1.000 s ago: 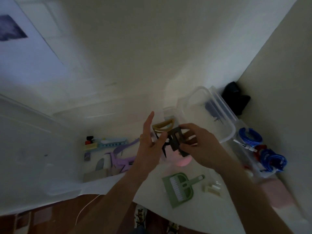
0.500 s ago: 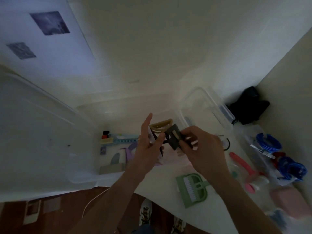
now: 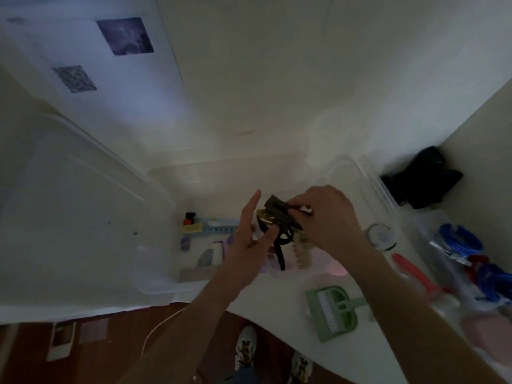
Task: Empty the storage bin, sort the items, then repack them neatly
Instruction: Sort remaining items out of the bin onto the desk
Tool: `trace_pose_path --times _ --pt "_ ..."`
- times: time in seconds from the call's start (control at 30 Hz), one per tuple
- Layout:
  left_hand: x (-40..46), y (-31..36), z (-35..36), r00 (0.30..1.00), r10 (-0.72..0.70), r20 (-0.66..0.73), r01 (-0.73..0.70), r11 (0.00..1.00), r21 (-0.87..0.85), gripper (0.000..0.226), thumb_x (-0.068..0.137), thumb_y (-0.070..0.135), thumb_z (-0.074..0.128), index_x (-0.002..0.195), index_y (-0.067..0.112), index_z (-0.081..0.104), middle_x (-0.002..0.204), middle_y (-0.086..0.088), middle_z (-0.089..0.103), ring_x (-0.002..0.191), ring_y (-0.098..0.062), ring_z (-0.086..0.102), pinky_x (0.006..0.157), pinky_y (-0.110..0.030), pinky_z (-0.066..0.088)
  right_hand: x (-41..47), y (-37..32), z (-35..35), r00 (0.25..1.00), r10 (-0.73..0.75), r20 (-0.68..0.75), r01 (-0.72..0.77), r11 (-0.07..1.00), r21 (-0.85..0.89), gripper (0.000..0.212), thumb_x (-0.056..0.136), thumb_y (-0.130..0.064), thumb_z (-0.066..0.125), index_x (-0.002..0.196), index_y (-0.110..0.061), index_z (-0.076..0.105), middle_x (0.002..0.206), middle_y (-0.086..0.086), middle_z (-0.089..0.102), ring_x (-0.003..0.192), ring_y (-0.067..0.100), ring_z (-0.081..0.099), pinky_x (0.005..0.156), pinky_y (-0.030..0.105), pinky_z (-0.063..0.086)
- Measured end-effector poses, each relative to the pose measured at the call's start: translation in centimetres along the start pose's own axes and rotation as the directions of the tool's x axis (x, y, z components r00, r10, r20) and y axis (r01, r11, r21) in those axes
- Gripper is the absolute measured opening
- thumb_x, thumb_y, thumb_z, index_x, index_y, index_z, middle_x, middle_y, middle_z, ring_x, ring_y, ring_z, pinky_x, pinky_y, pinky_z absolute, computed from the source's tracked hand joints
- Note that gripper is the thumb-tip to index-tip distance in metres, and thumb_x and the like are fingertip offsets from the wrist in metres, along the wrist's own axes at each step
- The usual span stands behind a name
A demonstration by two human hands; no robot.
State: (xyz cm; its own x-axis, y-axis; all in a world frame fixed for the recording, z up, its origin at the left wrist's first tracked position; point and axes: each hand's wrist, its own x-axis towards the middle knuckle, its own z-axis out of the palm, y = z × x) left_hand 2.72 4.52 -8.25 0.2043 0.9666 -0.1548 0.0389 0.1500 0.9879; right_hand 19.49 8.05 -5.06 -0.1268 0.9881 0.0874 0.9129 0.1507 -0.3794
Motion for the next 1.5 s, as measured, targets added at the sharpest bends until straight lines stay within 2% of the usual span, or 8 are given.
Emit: trace_pose_path --times 0.1,0.2,0.3,0.63,0.87,1.03,1.2,1.5 --pt "-0.1 -1.2 -0.8 0.999 0.016 0.030 -0.015 0.999 -0.039 0.065 0.100 0.009 0.052 0.141 0.052 0.027 0.136 -0.037 0.045 0.109 -0.027 0.061 0.079 -0.017 0.055 2.1 0.1 -0.8 0.968 -0.176 0.179 0.173 0.984 0.037 0.020 0.085 -0.028 0.072 0.103 -0.035 0.076 0.092 -0.005 0.058 0.084 0.012 0.049 0.069 0.029 0.043" --pt "-0.2 -2.0 -1.5 0.999 -0.019 0.032 0.019 1.000 -0.018 0.066 0.099 0.013 0.056 0.138 0.059 0.029 0.123 -0.009 0.067 0.089 -0.015 0.072 0.072 -0.025 0.059 3.8 -0.3 -1.2 0.928 -0.243 0.283 0.247 0.969 0.022 0.021 0.085 -0.024 0.072 0.106 -0.027 0.077 0.090 -0.001 0.061 0.078 0.015 0.057 0.070 0.032 0.049" --pt "0.2 -2.4 -2.2 0.999 -0.032 0.005 0.032 0.999 -0.001 0.065 0.097 0.018 0.060 0.136 0.063 0.032 0.118 -0.004 0.069 0.085 -0.020 0.073 0.075 -0.040 0.061 4.3 -0.8 -0.7 0.929 -0.258 0.266 0.275 0.961 -0.031 0.023 0.085 -0.021 0.069 0.107 -0.022 0.076 0.091 0.000 0.068 0.080 0.016 0.062 0.077 0.034 0.053" --pt "2.5 -2.1 -6.7 0.995 -0.029 -0.094 0.032 0.999 0.034 0.055 0.099 0.015 0.056 0.143 0.041 0.036 0.119 0.000 0.065 0.083 -0.011 0.071 0.066 -0.031 0.060 5.4 -3.6 -0.2 0.952 -0.286 -0.107 0.280 0.958 -0.061 0.020 0.090 -0.015 0.062 0.104 -0.020 0.075 0.101 -0.002 0.069 0.089 0.018 0.064 0.079 0.034 0.054" --pt "3.8 -2.0 -15.0 0.960 -0.074 -0.270 0.090 0.995 0.047 0.052 0.100 0.026 0.053 0.138 0.055 0.035 0.112 -0.021 0.068 0.094 -0.043 0.069 0.076 -0.060 0.058 2.2 -1.3 -1.4 0.927 -0.180 -0.330 0.241 0.958 0.156 0.014 0.087 -0.013 0.068 0.098 -0.019 0.076 0.090 -0.006 0.070 0.074 0.006 0.062 0.071 0.019 0.049" --pt "4.2 -3.8 -18.3 0.928 -0.106 -0.358 0.118 0.993 0.012 0.054 0.099 0.020 0.055 0.138 0.054 0.038 0.116 -0.019 0.068 0.099 -0.045 0.067 0.087 -0.069 0.049 0.4 3.9 4.0 0.997 0.078 0.011 -0.079 0.977 0.198 0.021 0.083 -0.008 0.070 0.099 -0.022 0.075 0.092 -0.004 0.073 0.075 0.010 0.068 0.080 0.031 0.057" --pt "5.0 -5.1 -18.4 0.921 -0.105 -0.375 0.114 0.993 0.001 0.056 0.097 0.022 0.059 0.136 0.057 0.040 0.120 -0.017 0.067 0.107 -0.041 0.065 0.091 -0.068 0.049 0.8 6.7 9.5 0.793 0.153 0.590 -0.224 0.973 0.048 0.037 0.086 -0.018 0.070 0.121 -0.025 0.063 0.118 -0.003 0.066 0.093 0.010 0.061 0.085 0.018 0.045" --pt "6.7 -6.7 -17.9 0.930 -0.096 -0.354 0.094 0.995 -0.023 0.058 0.100 0.012 0.053 0.146 0.043 0.034 0.120 -0.018 0.068 0.109 -0.038 0.066 0.093 -0.063 0.050 7.3 4.2 20.0 0.694 -0.034 0.720 0.016 0.999 0.032 0.080 0.083 -0.011 0.067 0.151 -0.023 0.027 0.147 0.010 0.041 0.127 0.028 0.048 0.101 0.033 0.042"
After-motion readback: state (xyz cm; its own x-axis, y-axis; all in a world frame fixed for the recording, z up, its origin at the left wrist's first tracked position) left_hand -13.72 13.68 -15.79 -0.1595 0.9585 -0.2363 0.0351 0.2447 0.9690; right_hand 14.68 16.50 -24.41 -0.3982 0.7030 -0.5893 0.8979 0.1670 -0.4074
